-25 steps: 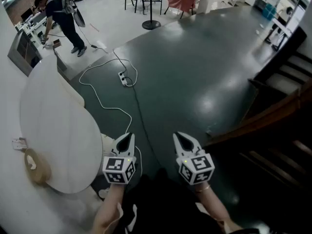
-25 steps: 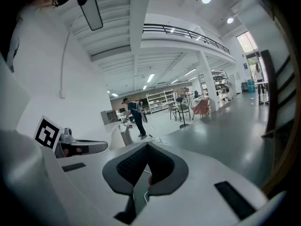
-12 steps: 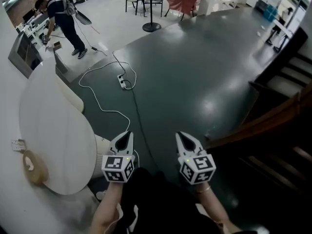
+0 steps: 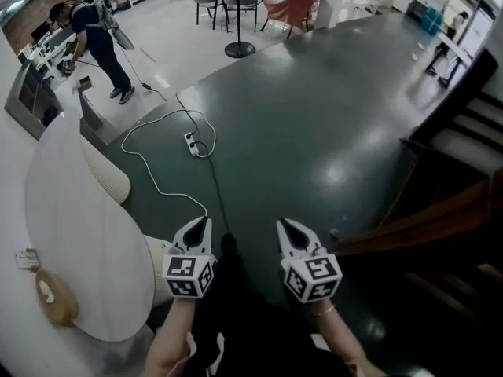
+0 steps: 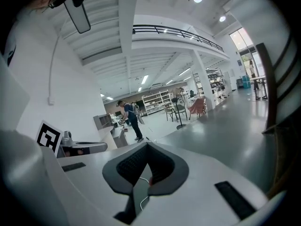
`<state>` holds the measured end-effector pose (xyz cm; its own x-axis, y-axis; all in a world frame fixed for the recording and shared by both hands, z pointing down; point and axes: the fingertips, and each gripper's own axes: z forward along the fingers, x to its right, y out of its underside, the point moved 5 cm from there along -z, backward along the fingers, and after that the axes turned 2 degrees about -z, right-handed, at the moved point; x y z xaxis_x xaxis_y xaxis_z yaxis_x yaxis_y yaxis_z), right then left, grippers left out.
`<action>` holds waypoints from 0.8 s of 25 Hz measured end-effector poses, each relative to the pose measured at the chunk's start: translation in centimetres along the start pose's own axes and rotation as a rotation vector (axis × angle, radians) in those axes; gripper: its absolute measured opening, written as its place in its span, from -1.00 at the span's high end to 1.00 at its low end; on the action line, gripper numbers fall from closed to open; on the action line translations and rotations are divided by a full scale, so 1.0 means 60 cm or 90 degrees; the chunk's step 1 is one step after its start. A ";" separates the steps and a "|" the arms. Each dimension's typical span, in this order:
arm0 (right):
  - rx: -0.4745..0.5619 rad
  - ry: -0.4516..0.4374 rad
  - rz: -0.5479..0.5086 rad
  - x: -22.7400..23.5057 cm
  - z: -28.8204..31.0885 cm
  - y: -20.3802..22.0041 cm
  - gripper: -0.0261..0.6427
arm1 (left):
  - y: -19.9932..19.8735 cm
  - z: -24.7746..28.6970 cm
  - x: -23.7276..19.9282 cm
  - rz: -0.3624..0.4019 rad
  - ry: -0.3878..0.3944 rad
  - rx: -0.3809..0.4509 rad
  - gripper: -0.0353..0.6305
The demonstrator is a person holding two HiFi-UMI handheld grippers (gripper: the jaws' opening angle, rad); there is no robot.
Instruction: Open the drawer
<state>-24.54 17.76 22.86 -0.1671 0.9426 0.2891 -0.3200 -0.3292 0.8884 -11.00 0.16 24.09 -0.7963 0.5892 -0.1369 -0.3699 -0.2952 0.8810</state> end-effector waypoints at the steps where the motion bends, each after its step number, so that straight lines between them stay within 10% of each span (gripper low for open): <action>1: -0.001 -0.002 0.000 -0.001 0.023 -0.006 0.91 | -0.006 0.016 -0.015 0.001 0.003 -0.001 0.88; 20: -0.042 -0.057 -0.031 -0.047 0.437 -0.186 0.91 | -0.151 0.244 -0.311 -0.053 -0.020 -0.019 0.88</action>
<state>3.98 20.21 21.50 -0.0674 0.9576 0.2801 -0.3867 -0.2839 0.8774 14.25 2.85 25.30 -0.7467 0.6360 -0.1948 -0.4492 -0.2661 0.8529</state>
